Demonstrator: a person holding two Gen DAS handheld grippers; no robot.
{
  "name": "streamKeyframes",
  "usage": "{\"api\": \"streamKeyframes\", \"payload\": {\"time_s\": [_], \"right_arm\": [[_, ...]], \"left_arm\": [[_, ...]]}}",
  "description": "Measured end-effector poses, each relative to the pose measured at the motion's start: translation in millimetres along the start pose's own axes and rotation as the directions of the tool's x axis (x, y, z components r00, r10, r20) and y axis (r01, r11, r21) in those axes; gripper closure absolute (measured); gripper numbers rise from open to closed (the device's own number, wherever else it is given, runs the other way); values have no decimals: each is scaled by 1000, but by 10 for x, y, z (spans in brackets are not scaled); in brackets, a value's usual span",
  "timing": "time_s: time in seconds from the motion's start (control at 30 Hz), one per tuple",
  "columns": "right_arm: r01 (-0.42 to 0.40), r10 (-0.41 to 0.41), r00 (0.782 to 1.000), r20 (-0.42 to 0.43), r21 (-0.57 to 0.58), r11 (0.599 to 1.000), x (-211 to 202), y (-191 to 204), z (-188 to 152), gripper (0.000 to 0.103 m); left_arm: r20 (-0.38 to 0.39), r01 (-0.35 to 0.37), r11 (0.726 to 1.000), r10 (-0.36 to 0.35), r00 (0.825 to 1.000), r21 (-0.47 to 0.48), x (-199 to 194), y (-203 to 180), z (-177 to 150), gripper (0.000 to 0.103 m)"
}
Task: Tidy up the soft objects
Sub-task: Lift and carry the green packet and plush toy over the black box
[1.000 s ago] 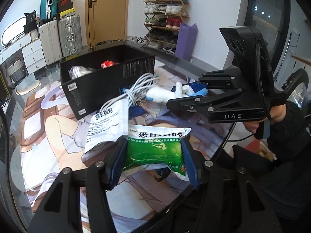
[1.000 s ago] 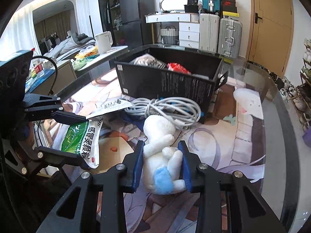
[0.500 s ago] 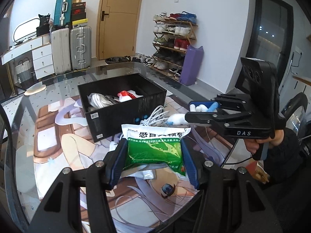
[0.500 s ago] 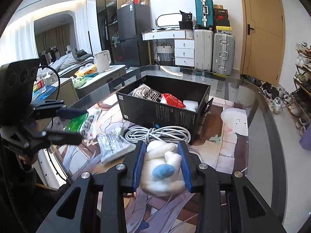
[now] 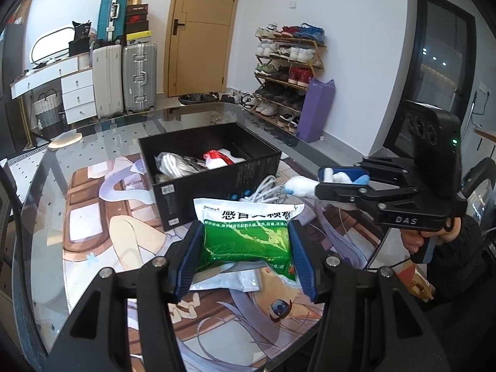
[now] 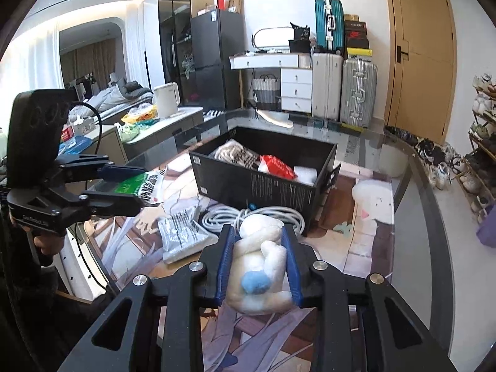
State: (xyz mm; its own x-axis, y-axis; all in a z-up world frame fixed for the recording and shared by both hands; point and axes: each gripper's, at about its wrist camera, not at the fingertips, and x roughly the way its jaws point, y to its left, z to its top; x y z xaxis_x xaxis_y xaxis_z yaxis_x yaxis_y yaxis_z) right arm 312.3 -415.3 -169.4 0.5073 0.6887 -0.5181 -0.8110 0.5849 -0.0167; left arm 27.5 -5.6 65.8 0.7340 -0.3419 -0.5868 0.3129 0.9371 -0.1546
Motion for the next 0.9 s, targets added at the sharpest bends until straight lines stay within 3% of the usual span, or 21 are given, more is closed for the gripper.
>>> {"api": "streamKeyframes", "payload": {"time_s": [0.37,0.63,0.9], "right_arm": [[33,-35,992,122,12,999,-191,37,217,72],[35,-36,987,154,12,999,-112,-8,467,72],[43,-45,987,155,19,999,86,-56,691,72]], "left_arm": [[79,-67,997,70,994,-31,-25,149,232,49],[104,-111,993,115,988,-41,126,208,458,49],[82,-139,989,143,986,-53,409,335,615,49]]}}
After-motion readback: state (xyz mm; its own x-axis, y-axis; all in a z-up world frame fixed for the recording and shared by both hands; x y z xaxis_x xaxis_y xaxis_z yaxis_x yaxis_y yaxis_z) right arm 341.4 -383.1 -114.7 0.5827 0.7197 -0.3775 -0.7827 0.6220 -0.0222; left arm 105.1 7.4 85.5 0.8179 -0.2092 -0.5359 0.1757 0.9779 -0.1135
